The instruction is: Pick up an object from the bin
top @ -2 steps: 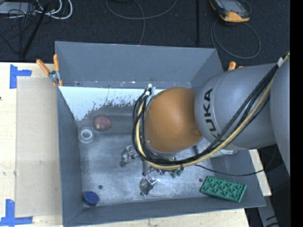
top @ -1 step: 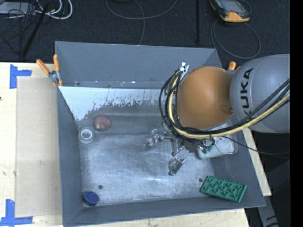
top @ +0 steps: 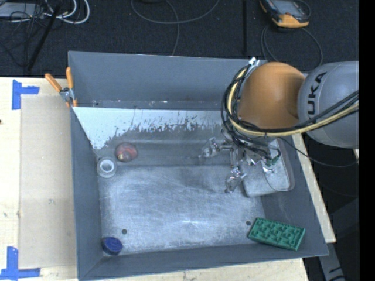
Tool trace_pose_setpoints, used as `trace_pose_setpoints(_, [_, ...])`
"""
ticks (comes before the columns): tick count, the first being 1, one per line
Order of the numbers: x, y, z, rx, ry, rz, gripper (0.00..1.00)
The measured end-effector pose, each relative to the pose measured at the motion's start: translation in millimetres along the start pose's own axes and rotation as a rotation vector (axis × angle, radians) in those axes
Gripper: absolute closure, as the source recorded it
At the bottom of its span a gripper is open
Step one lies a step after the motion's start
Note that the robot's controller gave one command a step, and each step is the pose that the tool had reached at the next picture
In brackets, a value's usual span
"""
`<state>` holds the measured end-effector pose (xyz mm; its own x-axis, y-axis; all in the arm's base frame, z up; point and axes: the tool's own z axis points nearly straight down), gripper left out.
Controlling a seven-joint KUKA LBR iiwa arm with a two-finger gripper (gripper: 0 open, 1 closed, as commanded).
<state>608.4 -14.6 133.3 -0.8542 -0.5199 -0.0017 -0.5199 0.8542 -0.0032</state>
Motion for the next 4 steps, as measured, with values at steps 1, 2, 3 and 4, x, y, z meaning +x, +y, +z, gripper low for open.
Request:
trace_pose_setpoints(1, [104.9,-37,-21,-0.003,0.006,-0.089,0.0])
trace_pose_setpoints(2, [153.2,-37,15,0.001,-0.013,-0.309,0.0])
trace_pose_setpoints(3, [160.7,-40,28,0.002,-0.016,-0.538,0.0])
trace_pose_setpoints(4, [165.9,-43,29,-0.001,-0.002,-0.533,1.0])
